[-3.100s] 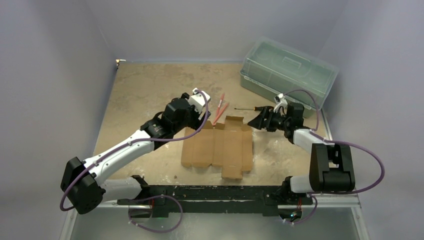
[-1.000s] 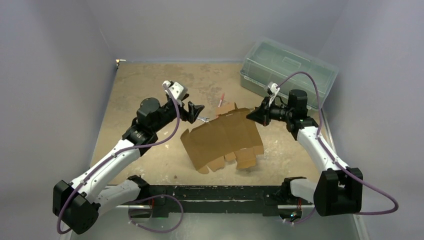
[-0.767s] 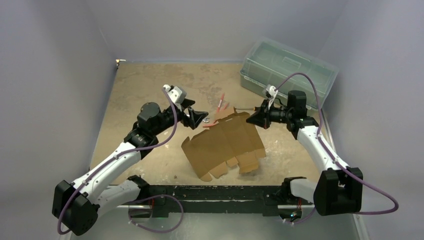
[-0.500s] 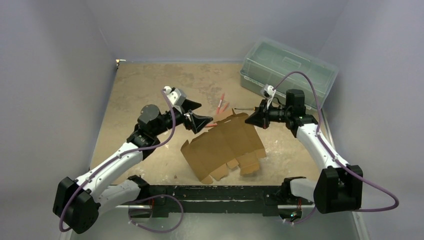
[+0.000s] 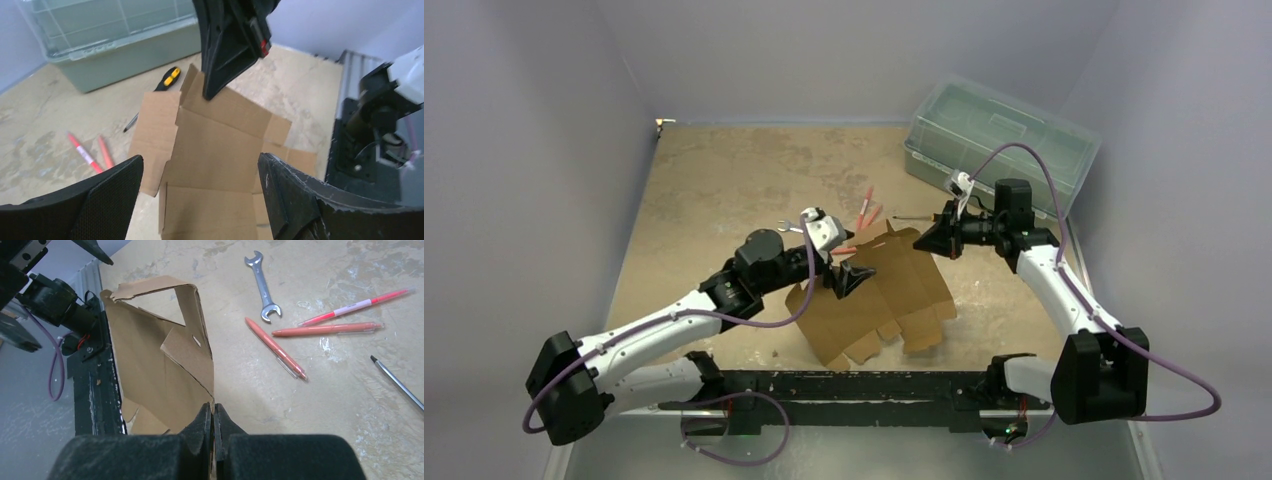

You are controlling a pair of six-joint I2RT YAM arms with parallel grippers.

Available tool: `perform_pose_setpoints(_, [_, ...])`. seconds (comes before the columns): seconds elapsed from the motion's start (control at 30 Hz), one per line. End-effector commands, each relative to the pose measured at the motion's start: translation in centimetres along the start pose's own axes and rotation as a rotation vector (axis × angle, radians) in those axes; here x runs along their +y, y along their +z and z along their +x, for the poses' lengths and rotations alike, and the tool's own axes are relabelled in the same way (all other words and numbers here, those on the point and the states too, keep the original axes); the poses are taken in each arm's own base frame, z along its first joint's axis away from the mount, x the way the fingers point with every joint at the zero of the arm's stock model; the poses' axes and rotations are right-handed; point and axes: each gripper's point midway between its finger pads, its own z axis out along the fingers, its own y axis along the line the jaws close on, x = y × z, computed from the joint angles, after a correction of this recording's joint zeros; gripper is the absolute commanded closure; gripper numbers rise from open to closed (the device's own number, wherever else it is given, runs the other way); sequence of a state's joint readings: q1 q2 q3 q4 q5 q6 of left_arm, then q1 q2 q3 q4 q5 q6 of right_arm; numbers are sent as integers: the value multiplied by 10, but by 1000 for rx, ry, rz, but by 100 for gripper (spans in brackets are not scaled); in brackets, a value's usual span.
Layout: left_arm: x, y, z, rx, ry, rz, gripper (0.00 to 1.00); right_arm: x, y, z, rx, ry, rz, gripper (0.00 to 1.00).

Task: Fold the paper box

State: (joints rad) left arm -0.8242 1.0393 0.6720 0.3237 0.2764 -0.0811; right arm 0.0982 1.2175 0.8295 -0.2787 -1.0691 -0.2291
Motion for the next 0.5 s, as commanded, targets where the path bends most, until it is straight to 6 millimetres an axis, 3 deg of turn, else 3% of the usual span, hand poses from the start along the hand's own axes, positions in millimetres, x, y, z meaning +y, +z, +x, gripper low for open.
perform_pose_setpoints(0.0, [26,-13,3,86,84,-195,20,7,-1,-17,-24,-50,-36,100])
perform_pose_setpoints(0.13, [20,-37,-6,-33,-52,-225,24,6,0,-17,-22,-49,-34,100])
perform_pose_setpoints(0.23, [22,-49,1,-67,-95,-258,24,5,0,-15,-19,-42,-36,100])
perform_pose_setpoints(0.47, [20,-43,19,-15,-153,-257,24,5,1,-15,-18,-40,-35,100])
